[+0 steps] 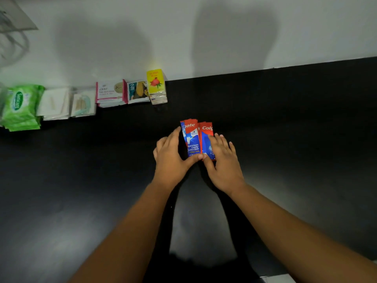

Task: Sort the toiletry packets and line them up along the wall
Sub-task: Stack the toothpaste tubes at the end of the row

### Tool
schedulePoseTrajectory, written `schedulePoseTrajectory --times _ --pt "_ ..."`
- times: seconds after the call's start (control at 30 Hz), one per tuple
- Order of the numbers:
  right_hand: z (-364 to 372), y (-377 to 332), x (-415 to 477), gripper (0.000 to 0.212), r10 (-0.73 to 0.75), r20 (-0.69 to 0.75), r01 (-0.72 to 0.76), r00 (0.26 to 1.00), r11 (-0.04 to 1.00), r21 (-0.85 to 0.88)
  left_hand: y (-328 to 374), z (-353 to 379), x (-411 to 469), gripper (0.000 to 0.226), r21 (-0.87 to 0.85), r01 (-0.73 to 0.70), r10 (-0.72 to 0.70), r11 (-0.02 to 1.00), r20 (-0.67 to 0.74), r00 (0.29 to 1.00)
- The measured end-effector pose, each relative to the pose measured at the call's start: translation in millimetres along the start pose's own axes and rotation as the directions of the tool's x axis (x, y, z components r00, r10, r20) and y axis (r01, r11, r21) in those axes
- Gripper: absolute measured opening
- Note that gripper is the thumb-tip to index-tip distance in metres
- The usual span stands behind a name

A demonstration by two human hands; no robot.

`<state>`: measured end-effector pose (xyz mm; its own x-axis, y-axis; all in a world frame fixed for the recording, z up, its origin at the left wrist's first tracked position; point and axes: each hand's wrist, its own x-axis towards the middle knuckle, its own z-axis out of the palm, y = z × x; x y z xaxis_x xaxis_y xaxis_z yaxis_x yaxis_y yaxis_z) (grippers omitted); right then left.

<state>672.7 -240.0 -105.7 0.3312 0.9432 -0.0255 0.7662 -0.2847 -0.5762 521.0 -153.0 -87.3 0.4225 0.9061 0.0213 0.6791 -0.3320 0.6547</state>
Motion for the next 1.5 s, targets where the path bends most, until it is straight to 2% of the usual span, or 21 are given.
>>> schedulePoseTrajectory --times 0.1,0.2,0.4,0.63,0.7,0.87,0.97,1.3,1.5 --pt "-4.3 8.5 -3.0 0.066 -0.066 0.066 0.069 0.996 0.996 -0.048 -9.8 -2.2 13.1 0.109 0.107 -0.125 0.104 0.986 0.181 0.978" --pt "-6.5 17.6 -4.7 0.067 -0.144 0.119 0.162 0.982 0.974 -0.158 -19.7 -0.4 17.2 0.106 0.198 -0.214 0.163 0.957 0.245 0.956" --pt "-5.0 22.0 6.9 0.058 -0.168 0.058 0.177 0.984 0.953 -0.246 -19.7 7.6 27.1 0.085 0.226 -0.273 0.226 0.935 0.213 0.951" --pt "-22.2 43.9 48.2 0.059 -0.157 0.021 0.157 0.987 0.952 -0.261 -7.3 29.6 71.0 0.078 0.267 -0.338 0.307 0.902 0.151 0.939" --pt "-30.0 51.5 64.9 0.059 -0.138 0.029 0.141 0.99 0.956 -0.257 -2.6 37.0 88.7 0.078 0.282 -0.35 0.324 0.893 0.136 0.936" --pt "-41.4 62.6 111.4 0.059 -0.076 0.043 0.084 0.996 0.965 -0.249 10.1 54.3 134.4 0.079 0.241 -0.292 0.264 0.926 0.142 0.954" --pt "-48.3 62.8 138.5 0.06 -0.032 0.061 0.045 0.998 0.973 -0.228 13.6 61.2 155.8 0.078 0.201 -0.325 0.311 0.924 0.099 0.945" --pt "-54.6 76.7 181.0 0.06 -0.081 0.016 0.083 0.997 0.978 -0.193 17.2 70.1 192.4 0.075 0.203 -0.305 0.311 0.93 0.004 0.95" --pt "-53.2 79.2 184.8 0.059 -0.082 -0.011 0.079 0.997 0.982 -0.173 21.8 71.6 199.9 0.079 0.227 -0.287 0.294 0.931 0.002 0.956"
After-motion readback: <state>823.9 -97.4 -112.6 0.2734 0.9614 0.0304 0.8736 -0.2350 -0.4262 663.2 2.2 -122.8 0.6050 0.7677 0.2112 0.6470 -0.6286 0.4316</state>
